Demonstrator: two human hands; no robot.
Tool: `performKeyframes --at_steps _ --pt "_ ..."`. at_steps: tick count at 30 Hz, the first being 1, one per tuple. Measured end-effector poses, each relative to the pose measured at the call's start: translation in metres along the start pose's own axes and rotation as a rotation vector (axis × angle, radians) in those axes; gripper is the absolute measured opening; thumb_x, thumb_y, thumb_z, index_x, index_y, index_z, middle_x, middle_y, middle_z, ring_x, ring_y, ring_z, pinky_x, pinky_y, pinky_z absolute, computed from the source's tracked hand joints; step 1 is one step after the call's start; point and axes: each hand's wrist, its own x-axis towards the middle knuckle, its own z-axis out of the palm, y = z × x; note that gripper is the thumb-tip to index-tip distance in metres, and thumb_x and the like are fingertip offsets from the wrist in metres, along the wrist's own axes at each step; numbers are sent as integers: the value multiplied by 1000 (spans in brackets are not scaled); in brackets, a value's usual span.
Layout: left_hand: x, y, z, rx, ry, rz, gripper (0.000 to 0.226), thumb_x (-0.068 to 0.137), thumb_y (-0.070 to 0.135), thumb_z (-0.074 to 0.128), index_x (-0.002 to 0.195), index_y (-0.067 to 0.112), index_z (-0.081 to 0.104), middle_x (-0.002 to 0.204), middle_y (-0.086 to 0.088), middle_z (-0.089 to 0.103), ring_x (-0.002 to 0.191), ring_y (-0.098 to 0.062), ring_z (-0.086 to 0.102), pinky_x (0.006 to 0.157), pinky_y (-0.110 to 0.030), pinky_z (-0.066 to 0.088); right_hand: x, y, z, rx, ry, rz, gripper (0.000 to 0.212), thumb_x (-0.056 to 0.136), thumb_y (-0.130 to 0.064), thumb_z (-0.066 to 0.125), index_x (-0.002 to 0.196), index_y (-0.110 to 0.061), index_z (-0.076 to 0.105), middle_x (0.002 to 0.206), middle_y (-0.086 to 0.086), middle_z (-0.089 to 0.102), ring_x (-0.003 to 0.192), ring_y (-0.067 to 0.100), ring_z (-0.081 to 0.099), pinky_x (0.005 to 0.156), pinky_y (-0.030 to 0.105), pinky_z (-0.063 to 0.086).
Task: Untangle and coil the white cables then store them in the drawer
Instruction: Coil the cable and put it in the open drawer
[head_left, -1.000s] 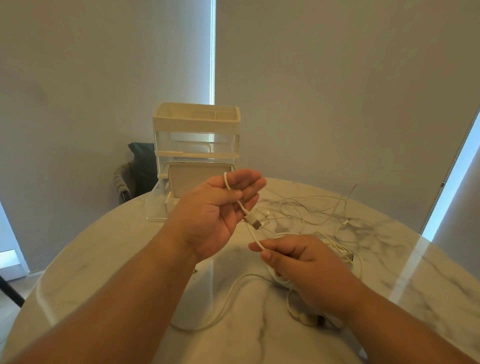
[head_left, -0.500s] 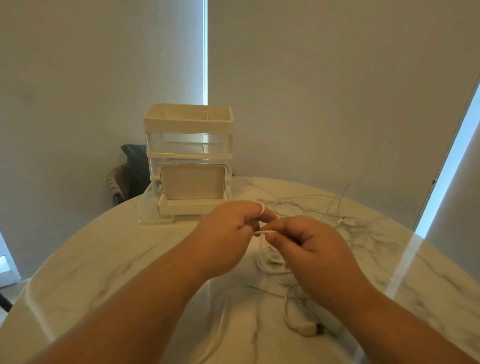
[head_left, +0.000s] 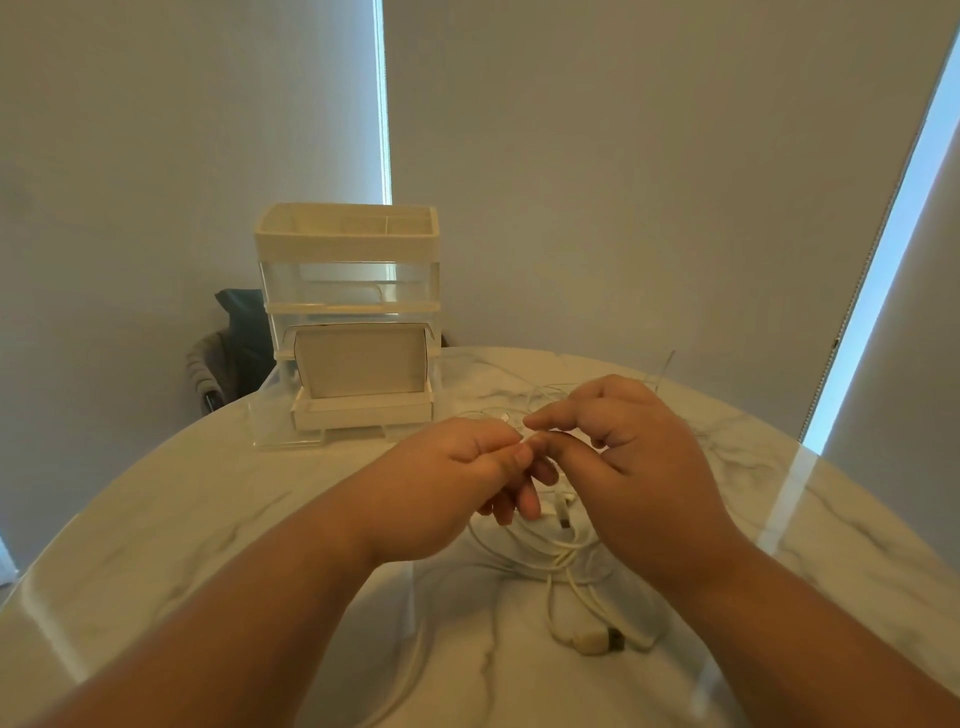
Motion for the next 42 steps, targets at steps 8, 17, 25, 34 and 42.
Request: performKeyframes --at_steps 8,17,25,34,42 --pt "2 -6 1 -365 -69 -84 30 102 14 45 100 1 71 77 -9 70 60 -14 52 58 -24 43 2 9 -1 48 5 43 18 89 -15 72 96 -31 76 88 -21 68 97 -1 62 80 6 43" --pt "4 -5 -3 -643 117 -8 38 97 21 43 62 11 53 58 -4 23 59 -24 16 58 -35 19 2 23 2 651 -281 467 18 94 -15 62 93 -22 78 59 -2 54 57 14 53 65 35 47" --pt "4 -3 -15 -809 307 -7 43 101 21 35 60 13 43 56 -3 16 51 -17 16 60 -39 13 6 18 9 1031 3 693 12 99 -4 50 97 -10 60 62 3 37 46 12 32 44 28 37" --pt "3 8 -9 -1132 209 61 34 86 28 45 55 17 45 46 5 22 42 -11 21 49 -28 27 2 16 12 763 14 748 9 94 -11 65 90 -15 72 66 2 61 41 12 35 37 21 27" --pt "-1 14 -15 -1267 217 137 25 93 21 42 79 12 59 55 5 37 47 -9 34 52 -25 38 -8 3 20 454 -92 573 22 90 -13 71 95 -34 78 85 -22 75 78 -8 67 61 4 46"
